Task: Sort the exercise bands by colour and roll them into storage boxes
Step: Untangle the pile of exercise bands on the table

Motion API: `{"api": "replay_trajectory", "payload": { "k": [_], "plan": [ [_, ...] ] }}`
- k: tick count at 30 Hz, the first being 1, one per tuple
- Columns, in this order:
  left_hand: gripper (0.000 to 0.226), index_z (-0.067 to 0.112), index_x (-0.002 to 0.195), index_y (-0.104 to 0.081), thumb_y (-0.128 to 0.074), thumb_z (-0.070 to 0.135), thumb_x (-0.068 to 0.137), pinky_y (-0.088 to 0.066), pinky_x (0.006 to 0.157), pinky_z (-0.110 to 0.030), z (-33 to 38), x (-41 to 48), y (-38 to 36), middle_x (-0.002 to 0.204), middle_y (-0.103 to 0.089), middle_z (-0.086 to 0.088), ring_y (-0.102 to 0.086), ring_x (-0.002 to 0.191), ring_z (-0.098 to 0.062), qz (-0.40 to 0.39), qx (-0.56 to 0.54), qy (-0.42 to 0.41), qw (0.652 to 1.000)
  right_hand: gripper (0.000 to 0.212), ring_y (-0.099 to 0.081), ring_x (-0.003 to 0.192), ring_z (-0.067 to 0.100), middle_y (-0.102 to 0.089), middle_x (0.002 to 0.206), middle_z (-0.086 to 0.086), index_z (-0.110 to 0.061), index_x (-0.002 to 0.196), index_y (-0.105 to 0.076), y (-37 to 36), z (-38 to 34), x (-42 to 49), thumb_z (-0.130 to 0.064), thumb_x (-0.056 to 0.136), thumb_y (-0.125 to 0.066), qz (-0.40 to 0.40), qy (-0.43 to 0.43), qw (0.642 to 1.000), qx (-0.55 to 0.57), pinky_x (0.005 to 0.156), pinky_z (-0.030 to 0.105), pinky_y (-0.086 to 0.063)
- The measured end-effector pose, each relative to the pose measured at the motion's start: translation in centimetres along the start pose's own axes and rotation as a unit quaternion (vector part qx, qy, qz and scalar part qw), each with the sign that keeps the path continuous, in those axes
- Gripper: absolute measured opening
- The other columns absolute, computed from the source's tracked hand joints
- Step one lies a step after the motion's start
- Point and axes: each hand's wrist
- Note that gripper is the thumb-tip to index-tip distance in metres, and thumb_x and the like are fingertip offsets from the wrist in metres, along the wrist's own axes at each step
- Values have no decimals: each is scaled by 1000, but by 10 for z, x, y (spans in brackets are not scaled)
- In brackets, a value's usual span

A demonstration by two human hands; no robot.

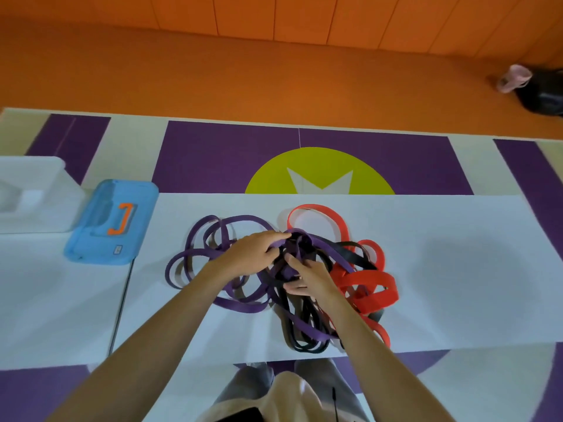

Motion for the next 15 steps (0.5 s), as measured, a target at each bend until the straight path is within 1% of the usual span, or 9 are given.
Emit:
{"api": "replay_trajectory", "payload": {
  "k": [2, 3, 4, 5, 7, 9, 11, 13, 15],
  "plan": [
    [47, 45, 154, -45, -43, 50, 107, -54, 98, -45, 1, -2, 0, 147, -60, 7, -67, 115, -16, -2, -7, 26, 1000, 26, -77, 97, 32, -77, 106, 14, -10, 115, -73, -9, 0, 8, -30, 99, -72, -19, 7, 998, 62, 90, 44, -63],
    [53, 43, 154, -45, -46, 61, 104, -51, 104, -46, 0, -2, 0, 151, -57, 9, -61, 128, -18, 4, 2, 31, 1000, 24, -75, 105, 33, -75, 111, 16, -8, 119, -71, -11, 1, 12, -24, 102, -66, -35, 13, 996, 84, 95, 46, -61],
    [62, 40, 155, -45, -52, 66, 100, -50, 106, -46, -1, -2, -1, 152, -55, 8, -57, 133, -19, 12, 17, 33, 999, 24, -72, 113, 34, -73, 117, 19, -7, 124, -68, -13, 2, 12, -19, 104, -60, -52, 17, 994, 95, 100, 48, -58],
    [67, 36, 156, -44, -60, 64, 97, -50, 106, -45, -2, -1, -1, 153, -54, 7, -56, 135, -20, 23, 30, 31, 999, 27, -69, 118, 35, -71, 121, 20, -6, 130, -64, -12, 4, 12, -15, 106, -56, -69, 20, 994, 86, 104, 50, -55],
    [68, 29, 157, -45, -71, 45, 96, -51, 105, -44, -7, 2, -3, 155, -53, 4, -55, 137, -22, 60, 40, 38, 997, 34, -69, 114, 30, -66, 130, 19, -3, 141, -53, -7, 9, 10, -10, 108, -52, -104, 26, 994, 34, 110, 50, -49],
    [63, 26, 155, -48, -71, 28, 96, -52, 105, -45, -12, 6, -4, 154, -55, 3, -57, 136, -23, 107, 45, 51, 992, 40, -71, 105, 18, -64, 136, 9, -5, 147, -49, 3, 16, 13, -10, 108, -52, -127, 29, 992, -3, 106, 45, -50],
    [57, 27, 152, -53, -70, 24, 98, -54, 102, -42, -14, 8, -5, 151, -59, 4, -61, 131, -21, 140, 42, 54, 988, 38, -74, 102, 18, -67, 134, 10, -9, 145, -54, 17, 19, 19, -11, 107, -55, -102, 47, 994, -11, 95, 36, -57],
    [48, 29, 146, -59, -69, 28, 99, -54, 99, -37, -16, 9, -4, 144, -65, 6, -64, 127, -18, 170, 37, 55, 983, 31, -78, 95, 24, -75, 118, 15, -3, 137, -61, 36, 13, 28, -8, 106, -56, -39, 81, 996, -29, 86, 32, -60],
    [34, 30, 135, -69, -67, 33, 101, -55, 97, -36, -16, 8, -2, 132, -72, 11, -67, 120, -15, 213, 14, 62, 975, 24, -79, 85, 27, -79, 97, 15, 0, 125, -66, 58, -2, 36, -3, 105, -54, 37, 112, 992, -44, 80, 36, -62]
  ]
}}
Point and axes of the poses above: each hand's wrist, its own x-axis towards the middle knuckle, its own y-axis out of the back of the hand, z = x × y
